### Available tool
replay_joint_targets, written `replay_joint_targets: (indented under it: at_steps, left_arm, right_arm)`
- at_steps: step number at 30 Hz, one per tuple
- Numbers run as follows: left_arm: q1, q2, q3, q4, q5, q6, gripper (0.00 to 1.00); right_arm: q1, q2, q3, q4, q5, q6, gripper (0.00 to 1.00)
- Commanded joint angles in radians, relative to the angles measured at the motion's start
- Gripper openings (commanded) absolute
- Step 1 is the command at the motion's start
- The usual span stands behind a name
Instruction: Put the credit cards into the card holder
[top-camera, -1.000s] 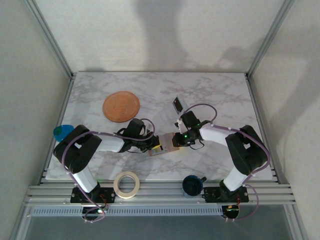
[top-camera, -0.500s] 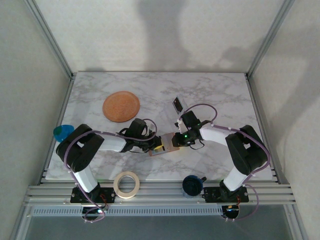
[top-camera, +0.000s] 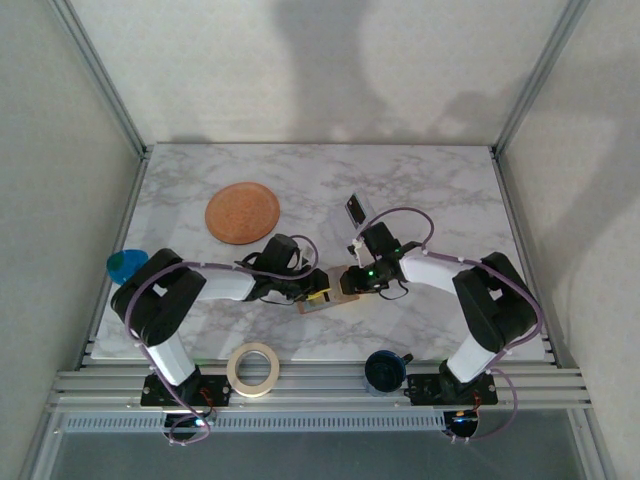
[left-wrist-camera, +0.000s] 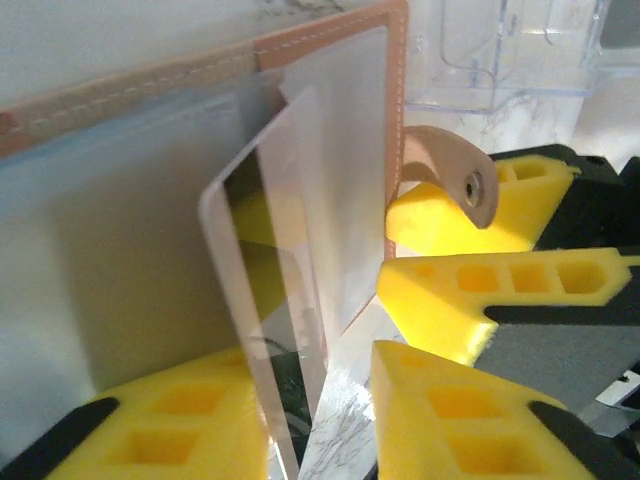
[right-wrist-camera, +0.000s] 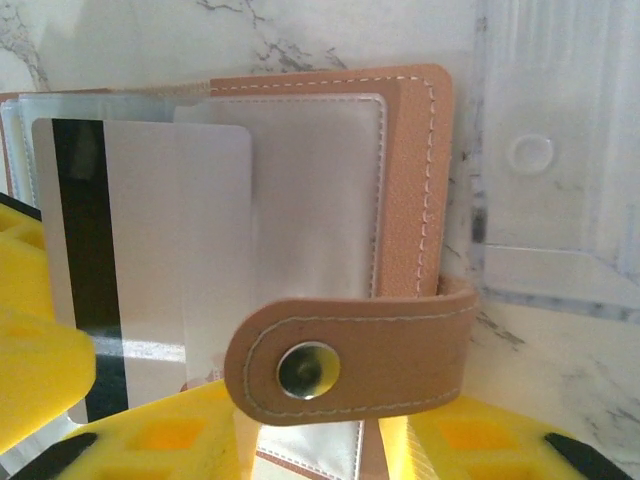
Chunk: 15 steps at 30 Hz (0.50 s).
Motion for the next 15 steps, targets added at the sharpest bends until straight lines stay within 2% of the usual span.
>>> replay_joint_targets:
  at_steps: [1,5,11,15]
  left_arm:
    - [-0.005,-0.027,0.006,-0.126,-0.061,0.042,0.42]
    - [-0.001,-0.074,0.020,-0.187,-0.110,0.067,0.50]
    - [0.008,-0.120,0.029,-0.244,-0.144,0.084,0.51]
    - [0.020,-0.163,0.001,-0.215,-0.152,0.052,0.52]
  right_arm:
    - [0.025,-0.048,-0.029,-0.034,0.085,-0.018,0.40]
    - [0.050,-0.095,-0.027,-0.054,0.168,-0.024,0.43]
    - [0.089,-0.160,-0.019,-0.055,0.229,-0.024,0.48]
    - [0.135,-0.147,0.033,-0.106,0.269,0.008,0.62]
